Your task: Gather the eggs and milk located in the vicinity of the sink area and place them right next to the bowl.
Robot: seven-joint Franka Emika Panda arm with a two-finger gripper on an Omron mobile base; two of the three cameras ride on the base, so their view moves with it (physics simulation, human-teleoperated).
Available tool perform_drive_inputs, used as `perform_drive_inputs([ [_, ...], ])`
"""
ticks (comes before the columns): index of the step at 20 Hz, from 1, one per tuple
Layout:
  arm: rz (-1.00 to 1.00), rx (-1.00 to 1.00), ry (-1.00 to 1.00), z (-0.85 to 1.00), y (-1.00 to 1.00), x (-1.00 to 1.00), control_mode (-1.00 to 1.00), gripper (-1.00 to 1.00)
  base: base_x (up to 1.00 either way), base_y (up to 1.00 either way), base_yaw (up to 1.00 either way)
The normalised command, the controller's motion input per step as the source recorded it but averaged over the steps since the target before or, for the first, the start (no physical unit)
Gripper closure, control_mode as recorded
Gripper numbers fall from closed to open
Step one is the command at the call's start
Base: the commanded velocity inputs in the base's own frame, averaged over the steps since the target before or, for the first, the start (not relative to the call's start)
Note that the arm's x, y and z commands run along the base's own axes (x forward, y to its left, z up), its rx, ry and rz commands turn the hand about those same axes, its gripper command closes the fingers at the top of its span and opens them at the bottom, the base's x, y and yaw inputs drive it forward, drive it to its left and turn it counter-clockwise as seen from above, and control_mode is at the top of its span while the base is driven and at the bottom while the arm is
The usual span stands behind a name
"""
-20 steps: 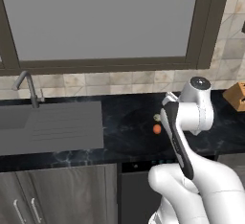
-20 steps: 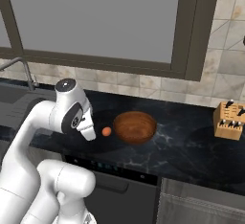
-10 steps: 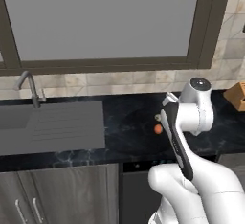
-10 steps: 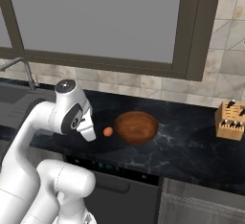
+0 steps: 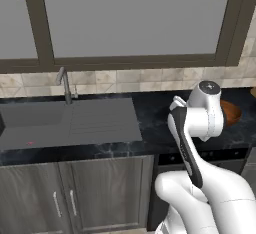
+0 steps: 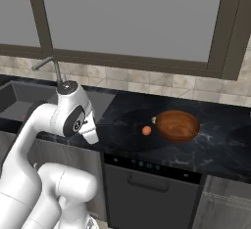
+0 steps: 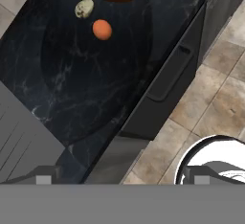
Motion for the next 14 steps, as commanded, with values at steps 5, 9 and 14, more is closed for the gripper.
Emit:
perform_drive_inputs([
  [5,0.0,0.0,0.0,0.0,0.0,0.0,1.0,-1.0,-0.36,0.69,0.0],
  [9,0.0,0.0,0.0,0.0,0.0,0.0,1.0,-1.0,-0.06,0.81,-0.04],
  [14,0.0,0.0,0.0,0.0,0.0,0.0,1.0,-1.0,-0.01,0.87,-0.05],
])
